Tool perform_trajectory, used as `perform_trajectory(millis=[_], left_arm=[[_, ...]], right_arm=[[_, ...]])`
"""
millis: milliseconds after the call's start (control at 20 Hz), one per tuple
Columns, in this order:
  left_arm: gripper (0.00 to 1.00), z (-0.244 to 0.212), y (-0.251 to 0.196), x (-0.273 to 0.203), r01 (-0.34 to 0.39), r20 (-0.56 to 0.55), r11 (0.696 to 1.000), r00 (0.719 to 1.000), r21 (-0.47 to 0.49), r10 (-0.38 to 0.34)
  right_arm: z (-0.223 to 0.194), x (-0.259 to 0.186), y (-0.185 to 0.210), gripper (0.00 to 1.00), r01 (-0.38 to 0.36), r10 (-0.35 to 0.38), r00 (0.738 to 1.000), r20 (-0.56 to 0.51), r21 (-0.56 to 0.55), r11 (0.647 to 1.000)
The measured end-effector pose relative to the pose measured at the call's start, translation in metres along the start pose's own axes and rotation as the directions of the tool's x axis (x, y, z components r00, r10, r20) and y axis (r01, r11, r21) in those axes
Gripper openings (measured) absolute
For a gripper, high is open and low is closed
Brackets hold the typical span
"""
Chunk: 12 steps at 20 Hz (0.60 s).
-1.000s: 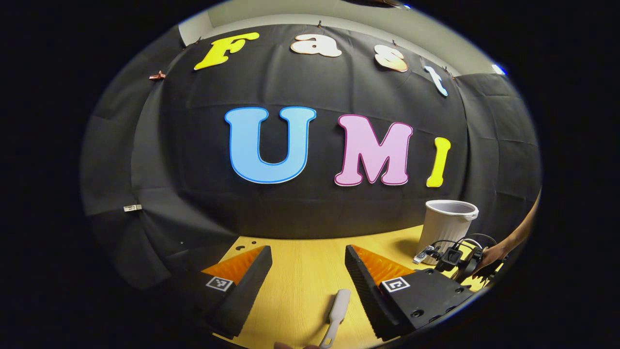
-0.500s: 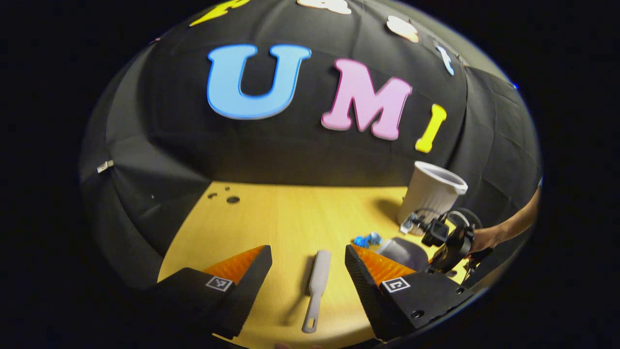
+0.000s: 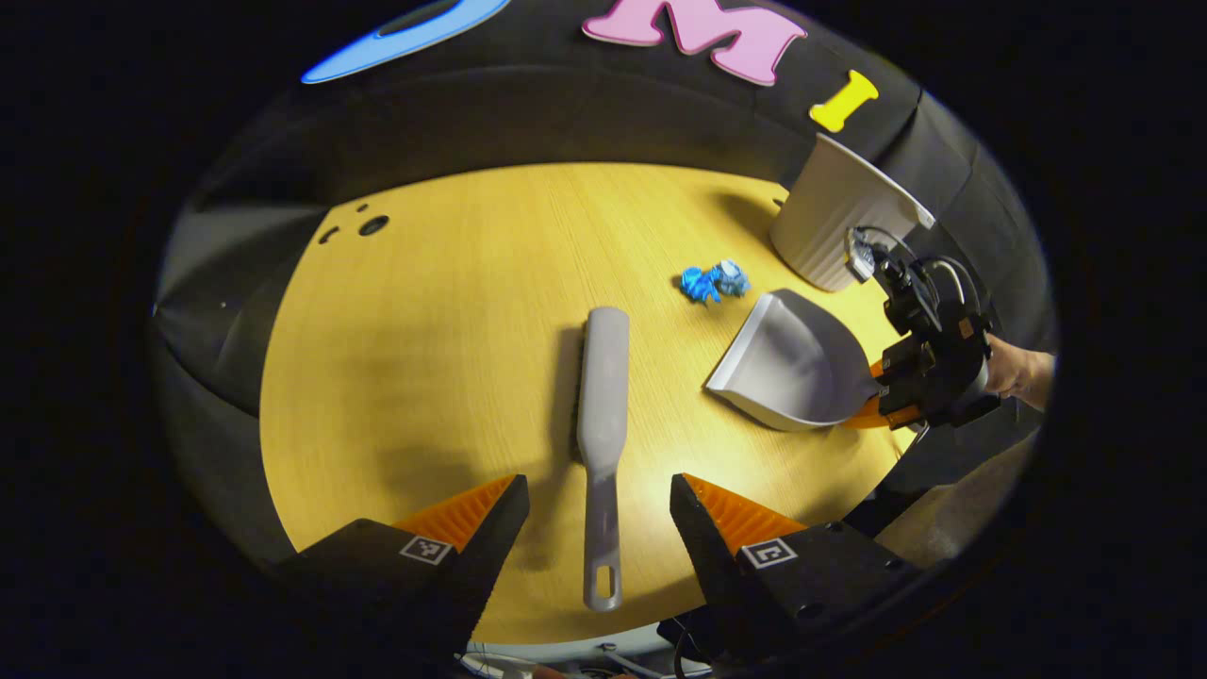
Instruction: Pick up the small broom and dustpan from the desktop, sweep the trash into the dustpan with the broom, and then empty the trash into the garbage bin.
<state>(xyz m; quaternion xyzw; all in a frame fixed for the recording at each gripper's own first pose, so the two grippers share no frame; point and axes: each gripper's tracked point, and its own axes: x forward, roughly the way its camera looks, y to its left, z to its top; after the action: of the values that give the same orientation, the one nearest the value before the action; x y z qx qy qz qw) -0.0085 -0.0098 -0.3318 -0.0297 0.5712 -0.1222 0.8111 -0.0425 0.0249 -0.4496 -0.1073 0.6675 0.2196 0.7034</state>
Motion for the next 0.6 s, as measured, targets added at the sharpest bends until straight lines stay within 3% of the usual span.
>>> perform_trajectory(millis=[250,300,350,500,600], left_arm=[[0.95,-0.011,-0.001,0.037,0.009,-0.157,1.000,0.988,0.022,-0.006],[0.89,-0.015,0.001,0.045,0.002,-0.183,1.000,0.983,0.031,0.003],[0.95,-0.018,0.003,0.050,-0.006,-0.210,0.999,0.978,0.043,0.015],[0.93,-0.025,0.008,0.063,-0.028,-0.269,0.997,0.962,0.065,0.044],[0.83,-0.027,0.011,0.070,-0.046,-0.295,0.996,0.953,0.072,0.066]], right_arm=[[-0.002,-0.004,-0.004,0.34,-0.012,0.012,1.000,0.019,0.013,1.000],[-0.002,-0.005,-0.006,0.34,-0.010,0.010,1.000,0.025,0.014,1.000],[-0.001,-0.004,-0.008,0.34,-0.007,0.006,1.000,0.030,0.016,1.000],[-0.004,-0.005,-0.009,0.34,-0.020,0.019,0.999,0.035,0.025,1.000],[-0.003,-0.004,-0.010,0.34,-0.021,0.020,0.999,0.039,0.025,0.999]])
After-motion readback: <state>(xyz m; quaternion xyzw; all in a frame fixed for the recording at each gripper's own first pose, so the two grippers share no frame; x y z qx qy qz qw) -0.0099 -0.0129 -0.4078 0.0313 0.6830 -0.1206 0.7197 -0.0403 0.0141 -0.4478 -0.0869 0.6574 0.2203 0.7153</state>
